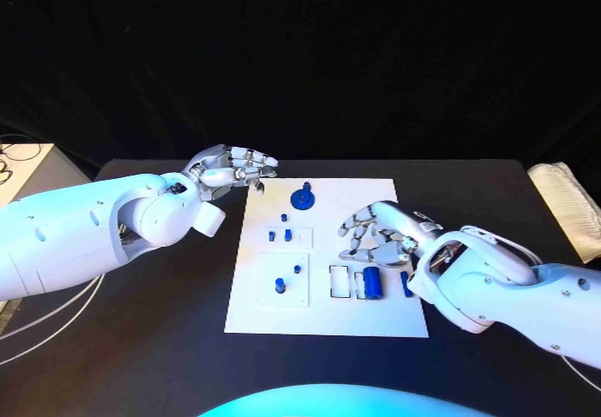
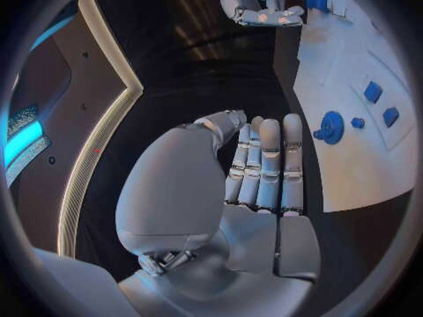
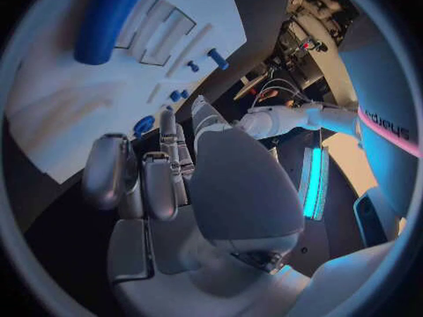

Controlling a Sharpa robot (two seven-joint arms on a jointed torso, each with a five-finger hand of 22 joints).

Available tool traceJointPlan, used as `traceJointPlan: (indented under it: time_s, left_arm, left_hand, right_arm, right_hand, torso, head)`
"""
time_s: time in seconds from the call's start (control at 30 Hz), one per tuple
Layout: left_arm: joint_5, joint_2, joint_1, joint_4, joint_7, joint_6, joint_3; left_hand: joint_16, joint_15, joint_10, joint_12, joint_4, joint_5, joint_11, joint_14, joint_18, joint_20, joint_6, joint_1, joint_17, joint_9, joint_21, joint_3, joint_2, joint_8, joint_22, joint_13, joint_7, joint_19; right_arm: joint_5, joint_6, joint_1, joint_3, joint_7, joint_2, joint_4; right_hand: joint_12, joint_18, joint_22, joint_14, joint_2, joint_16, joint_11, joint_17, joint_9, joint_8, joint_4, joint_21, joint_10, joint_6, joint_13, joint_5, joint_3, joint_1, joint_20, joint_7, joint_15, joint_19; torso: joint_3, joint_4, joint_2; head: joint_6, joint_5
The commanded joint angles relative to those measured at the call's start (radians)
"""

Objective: Assemble the parts on the task board

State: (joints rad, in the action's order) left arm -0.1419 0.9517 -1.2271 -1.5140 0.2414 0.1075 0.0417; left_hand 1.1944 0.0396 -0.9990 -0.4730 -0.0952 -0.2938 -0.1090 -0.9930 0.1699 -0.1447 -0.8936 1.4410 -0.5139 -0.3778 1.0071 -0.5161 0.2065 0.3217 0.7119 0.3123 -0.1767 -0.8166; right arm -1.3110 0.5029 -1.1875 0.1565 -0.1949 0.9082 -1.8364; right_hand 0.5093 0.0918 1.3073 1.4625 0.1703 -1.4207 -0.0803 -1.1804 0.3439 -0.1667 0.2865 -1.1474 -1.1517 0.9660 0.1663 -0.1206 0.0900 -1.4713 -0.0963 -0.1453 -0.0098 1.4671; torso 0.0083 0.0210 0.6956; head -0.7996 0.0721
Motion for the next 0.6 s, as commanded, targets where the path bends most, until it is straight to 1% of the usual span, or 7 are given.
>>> traceJointPlan:
  time_s: [0.03, 0.07, 0.1, 0.13, 0.2, 0.33, 0.6]
  left_arm:
    - [-0.001, 0.002, 0.001, -0.008, 0.009, -0.015, -0.001]
    - [-0.001, 0.003, 0.002, -0.01, 0.009, -0.014, -0.001]
    - [-0.001, 0.004, 0.003, -0.012, 0.009, -0.014, 0.0]
    - [-0.001, 0.005, 0.004, -0.014, 0.009, -0.014, 0.0]
    - [-0.001, 0.006, 0.007, -0.018, 0.01, -0.014, 0.0]
    - [-0.001, 0.008, 0.01, -0.025, 0.01, -0.014, 0.0]
    - [-0.001, 0.008, 0.013, -0.03, 0.01, -0.015, 0.0]
  left_hand:
    - [-0.004, 0.005, 0.009, -0.006, 0.001, -0.004, 0.0, 0.0, 0.014, -0.002, 0.007, 0.006, 0.001, -0.002, -0.004, 0.007, -0.004, 0.005, -0.001, -0.001, -0.001, -0.004]
    - [-0.004, 0.005, 0.009, -0.006, 0.001, -0.004, 0.0, 0.0, 0.014, -0.002, 0.007, 0.006, 0.001, -0.002, -0.004, 0.007, -0.004, 0.005, -0.001, -0.001, -0.001, -0.004]
    - [-0.004, 0.005, 0.009, -0.006, 0.001, -0.004, 0.0, 0.0, 0.014, -0.002, 0.007, 0.006, 0.001, -0.002, -0.004, 0.007, -0.004, 0.005, -0.001, -0.001, -0.001, -0.004]
    - [-0.004, 0.005, 0.01, -0.006, 0.0, -0.004, 0.0, 0.0, 0.014, -0.002, 0.007, 0.004, 0.001, -0.002, -0.005, 0.008, -0.004, 0.006, -0.002, -0.001, -0.001, -0.004]
    - [-0.004, 0.005, 0.01, -0.006, 0.0, -0.004, 0.0, 0.0, 0.014, -0.002, 0.007, 0.004, 0.001, -0.002, -0.005, 0.008, -0.004, 0.006, -0.002, -0.001, -0.001, -0.004]
    - [-0.004, 0.005, 0.01, -0.006, 0.0, -0.004, 0.0, 0.0, 0.014, -0.002, 0.007, 0.004, 0.001, -0.002, -0.005, 0.008, -0.004, 0.006, -0.002, -0.001, -0.001, -0.004]
    - [-0.004, 0.005, 0.01, -0.007, -0.001, -0.004, 0.0, 0.0, 0.014, -0.002, 0.008, 0.003, 0.001, -0.002, -0.005, 0.008, -0.004, 0.006, -0.002, -0.002, -0.001, -0.004]
  right_arm:
    - [0.234, -0.053, -0.01, 0.0, -0.006, 0.043, -0.018]
    - [0.253, -0.068, -0.014, 0.001, -0.02, 0.063, -0.023]
    - [0.265, -0.08, -0.017, 0.001, -0.033, 0.076, -0.027]
    - [0.273, -0.092, -0.019, 0.003, -0.049, 0.093, -0.033]
    - [0.275, -0.115, -0.02, 0.006, -0.085, 0.121, -0.045]
    - [0.238, -0.142, -0.015, 0.011, -0.164, 0.158, -0.063]
    - [0.159, -0.153, 0.011, 0.016, -0.283, 0.159, -0.069]
  right_hand:
    - [0.245, -0.034, 0.116, 0.037, -0.001, -0.021, 0.057, -0.049, 0.015, -0.039, 0.001, -0.105, -0.144, 0.04, 0.237, 0.013, -0.017, 0.04, 0.037, 0.026, -0.031, 0.054]
    - [0.552, -0.042, 0.137, 0.049, -0.003, -0.038, 0.062, -0.088, 0.027, -0.065, -0.006, -0.145, -0.224, 0.059, 0.626, 0.015, -0.03, 0.067, 0.046, 0.042, -0.046, 0.061]
    - [0.667, -0.047, 0.15, 0.054, -0.006, -0.047, 0.053, -0.11, 0.036, -0.082, -0.006, -0.167, -0.212, 0.054, 0.77, 0.014, -0.035, 0.074, 0.05, 0.057, -0.056, 0.063]
    - [0.81, -0.052, 0.17, 0.063, -0.023, -0.065, 0.063, -0.156, 0.045, -0.1, 0.002, -0.209, -0.263, 0.059, 0.982, 0.013, -0.037, 0.093, 0.057, 0.049, -0.045, 0.069]
    - [0.894, -0.06, 0.193, 0.072, -0.03, -0.084, 0.064, -0.203, 0.059, -0.127, 0.003, -0.253, -0.278, 0.05, 1.11, 0.014, -0.054, 0.123, 0.054, 0.049, -0.046, 0.075]
    - [0.948, -0.077, 0.233, 0.091, -0.04, -0.121, 0.066, -0.302, 0.074, -0.159, 0.005, -0.345, -0.31, 0.042, 1.21, 0.013, -0.093, 0.177, 0.053, 0.053, -0.046, 0.09]
    - [0.954, -0.083, 0.247, 0.096, -0.055, -0.132, 0.067, -0.333, 0.087, -0.18, 0.007, -0.378, -0.316, 0.032, 1.237, 0.014, -0.179, 0.248, 0.052, 0.055, -0.046, 0.095]
  torso:
    - [-0.0006, 0.0037, -0.004]
    - [-0.0004, 0.0042, -0.005]
    - [-0.0002, 0.0047, -0.005]
    - [0.0003, 0.0048, -0.004]
    - [0.001, 0.0048, -0.004]
    - [-0.0001, 0.0035, -0.003]
    - [-0.0013, 0.0023, -0.002]
  head:
    - [0.004, -0.014]
    - [0.005, -0.016]
    - [0.006, -0.017]
    - [0.007, -0.019]
    - [0.007, -0.025]
    - [0.01, -0.033]
    - [0.01, -0.036]
